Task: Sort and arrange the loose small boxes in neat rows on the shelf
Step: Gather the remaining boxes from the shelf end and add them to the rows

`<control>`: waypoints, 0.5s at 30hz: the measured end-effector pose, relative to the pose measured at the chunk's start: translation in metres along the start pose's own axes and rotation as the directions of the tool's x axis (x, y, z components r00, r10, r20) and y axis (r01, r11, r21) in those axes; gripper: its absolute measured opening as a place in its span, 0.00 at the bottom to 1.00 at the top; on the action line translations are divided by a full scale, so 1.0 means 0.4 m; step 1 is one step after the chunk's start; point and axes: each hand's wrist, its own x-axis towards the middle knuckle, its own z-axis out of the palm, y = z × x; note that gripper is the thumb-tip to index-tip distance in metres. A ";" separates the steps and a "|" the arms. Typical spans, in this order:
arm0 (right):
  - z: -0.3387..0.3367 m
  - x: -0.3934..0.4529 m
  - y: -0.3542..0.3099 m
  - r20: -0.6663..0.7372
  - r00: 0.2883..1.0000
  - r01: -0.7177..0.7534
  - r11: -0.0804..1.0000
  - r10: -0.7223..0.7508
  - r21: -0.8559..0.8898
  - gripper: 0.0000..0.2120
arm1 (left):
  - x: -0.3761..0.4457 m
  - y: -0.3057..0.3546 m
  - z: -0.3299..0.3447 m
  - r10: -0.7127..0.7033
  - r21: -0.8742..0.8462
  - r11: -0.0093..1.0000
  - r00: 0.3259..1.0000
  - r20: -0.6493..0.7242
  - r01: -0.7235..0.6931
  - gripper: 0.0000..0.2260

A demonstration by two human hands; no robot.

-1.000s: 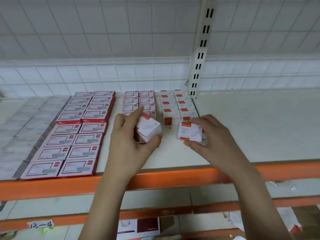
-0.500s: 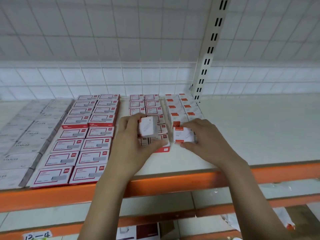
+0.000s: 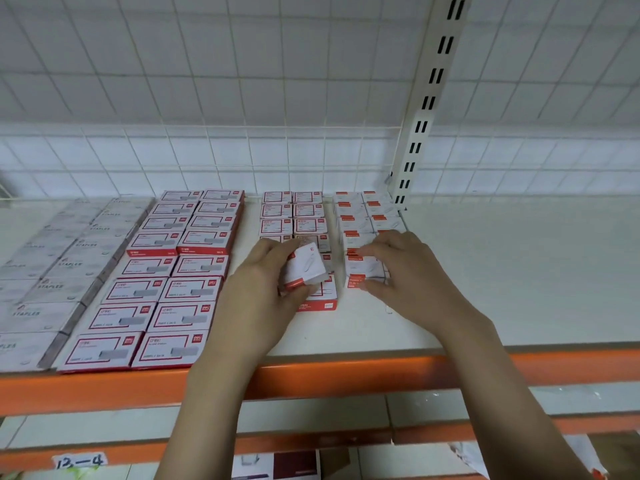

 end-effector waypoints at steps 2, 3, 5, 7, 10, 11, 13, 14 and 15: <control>0.004 -0.001 0.001 0.001 1.000 0.030 0.999 -0.030 -0.010 0.18 | -0.001 0.005 0.004 0.001 0.009 1.000 1.000 -0.006 -0.001 0.26; 0.008 0.001 0.004 0.008 0.999 0.038 0.999 -0.038 -0.009 0.16 | -0.001 0.010 0.007 0.005 0.021 1.000 1.000 -0.012 -0.004 0.26; 0.013 0.010 0.012 0.013 0.999 0.040 0.999 -0.040 0.002 0.15 | -0.001 0.017 0.014 0.024 0.053 0.998 0.999 -0.030 -0.023 0.25; 0.011 0.022 0.017 0.010 0.999 0.040 0.999 -0.040 0.017 0.14 | 0.001 0.021 0.020 0.052 0.085 0.995 0.998 -0.042 -0.049 0.25; 0.004 0.034 0.024 0.025 0.998 0.050 0.999 -0.051 0.011 0.13 | 0.005 0.023 0.031 0.093 0.138 0.986 0.995 -0.020 -0.089 0.24; -0.002 0.031 0.027 0.026 0.999 0.046 0.999 -0.046 0.004 0.13 | 0.006 0.023 0.036 0.099 0.142 0.985 0.995 0.000 -0.098 0.24; -0.022 0.014 0.036 -0.004 1.000 0.028 0.999 -0.028 0.022 0.14 | 0.009 0.027 0.050 0.137 0.148 0.979 0.990 0.039 -0.141 0.24; -0.034 0.001 0.040 -0.025 1.000 0.012 0.999 -0.011 0.035 0.14 | 0.009 0.030 0.061 0.168 0.159 0.972 0.984 0.054 -0.174 0.24; -0.046 -0.013 0.046 -0.046 0.999 -0.007 0.999 0.009 0.043 0.15 | 0.010 0.035 0.073 0.197 0.174 0.963 0.978 0.067 -0.206 0.24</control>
